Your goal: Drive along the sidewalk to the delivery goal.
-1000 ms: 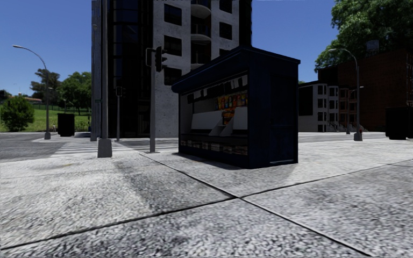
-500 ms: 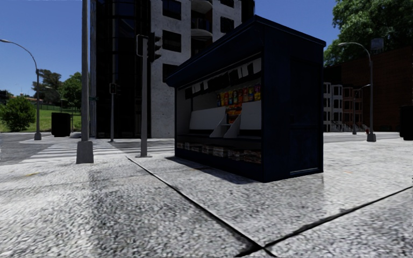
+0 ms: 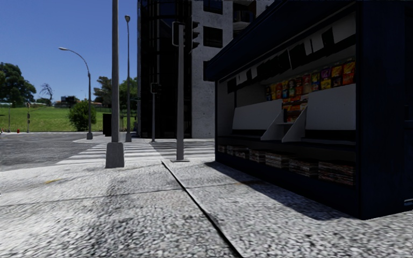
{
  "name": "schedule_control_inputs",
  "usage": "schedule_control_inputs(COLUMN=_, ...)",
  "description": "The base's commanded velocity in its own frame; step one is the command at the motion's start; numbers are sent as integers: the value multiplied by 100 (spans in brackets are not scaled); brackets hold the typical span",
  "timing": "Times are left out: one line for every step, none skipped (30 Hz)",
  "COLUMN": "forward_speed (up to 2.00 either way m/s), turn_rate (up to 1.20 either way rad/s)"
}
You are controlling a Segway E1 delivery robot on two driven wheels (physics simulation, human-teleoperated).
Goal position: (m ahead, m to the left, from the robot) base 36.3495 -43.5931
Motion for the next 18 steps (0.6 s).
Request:
schedule_control_inputs(forward_speed=200, turn_rate=52)
schedule_control_inputs(forward_speed=200, turn_rate=52)
schedule_control_inputs(forward_speed=200, turn_rate=52)
schedule_control_inputs(forward_speed=200, turn_rate=52)
schedule_control_inputs(forward_speed=200, turn_rate=52)
schedule_control_inputs(forward_speed=200, turn_rate=52)
schedule_control_inputs(forward_speed=200, turn_rate=52)
schedule_control_inputs(forward_speed=200, turn_rate=52)
schedule_control_inputs(forward_speed=200, turn_rate=52)
schedule_control_inputs(forward_speed=200, turn_rate=52)
schedule_control_inputs(forward_speed=200, turn_rate=52)
schedule_control_inputs(forward_speed=200, turn_rate=52)
schedule_control_inputs(forward_speed=200, turn_rate=52)
schedule_control_inputs(forward_speed=200, turn_rate=52)
schedule_control_inputs(forward_speed=200, turn_rate=52)
schedule_control_inputs(forward_speed=200, turn_rate=52)
schedule_control_inputs(forward_speed=200, turn_rate=52)
schedule_control_inputs(forward_speed=200, turn_rate=52)
